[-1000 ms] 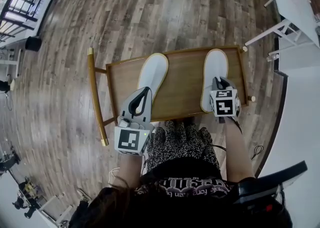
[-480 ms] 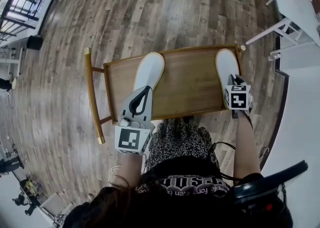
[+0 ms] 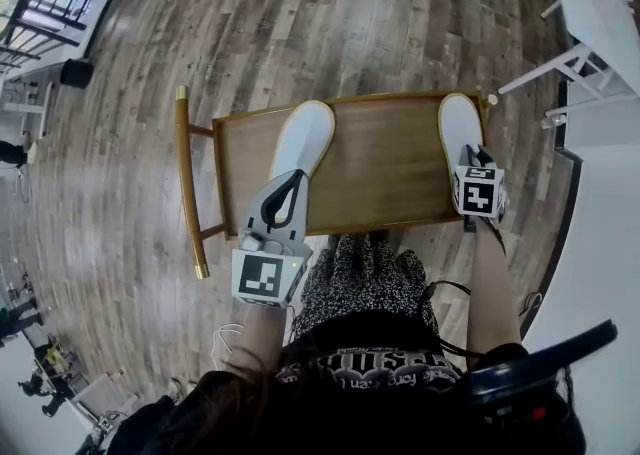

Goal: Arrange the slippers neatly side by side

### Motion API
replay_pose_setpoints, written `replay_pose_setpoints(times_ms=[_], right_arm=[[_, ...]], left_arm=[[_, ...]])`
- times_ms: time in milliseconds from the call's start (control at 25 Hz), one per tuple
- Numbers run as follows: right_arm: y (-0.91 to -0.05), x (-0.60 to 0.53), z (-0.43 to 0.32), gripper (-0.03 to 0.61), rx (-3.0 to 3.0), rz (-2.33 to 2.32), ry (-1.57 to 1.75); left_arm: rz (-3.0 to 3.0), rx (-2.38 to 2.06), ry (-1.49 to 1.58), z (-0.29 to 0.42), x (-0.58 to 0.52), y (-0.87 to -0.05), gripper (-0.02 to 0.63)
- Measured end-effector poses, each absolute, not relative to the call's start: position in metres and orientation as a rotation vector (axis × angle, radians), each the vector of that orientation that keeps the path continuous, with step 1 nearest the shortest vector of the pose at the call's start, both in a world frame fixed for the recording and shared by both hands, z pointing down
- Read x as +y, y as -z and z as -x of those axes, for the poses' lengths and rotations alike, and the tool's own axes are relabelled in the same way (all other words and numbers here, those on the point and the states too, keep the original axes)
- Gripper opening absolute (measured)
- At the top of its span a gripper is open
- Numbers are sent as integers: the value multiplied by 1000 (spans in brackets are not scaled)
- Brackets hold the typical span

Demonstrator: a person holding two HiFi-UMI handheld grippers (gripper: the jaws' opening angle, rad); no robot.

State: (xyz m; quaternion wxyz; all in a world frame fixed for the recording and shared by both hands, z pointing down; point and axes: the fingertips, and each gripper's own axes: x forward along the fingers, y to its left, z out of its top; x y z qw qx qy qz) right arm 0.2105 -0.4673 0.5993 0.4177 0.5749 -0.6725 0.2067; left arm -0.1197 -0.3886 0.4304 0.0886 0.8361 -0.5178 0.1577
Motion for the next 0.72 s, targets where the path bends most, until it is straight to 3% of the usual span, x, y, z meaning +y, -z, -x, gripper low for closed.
replay_pose_setpoints(times_ms=[120, 360, 720], right_arm=[[-590, -463, -212, 101, -1688, -1465, -535], [-546, -452, -203, 124, -1654, -1609, -568], [-535, -422, 18, 124, -2033, -1327, -821]], left_arm=[[-2449, -1564, -446, 125, -387, -428, -12], [-2449, -1592, -430, 142, -381, -428, -12], [-2395, -1612, -402, 178, -370, -429, -12]])
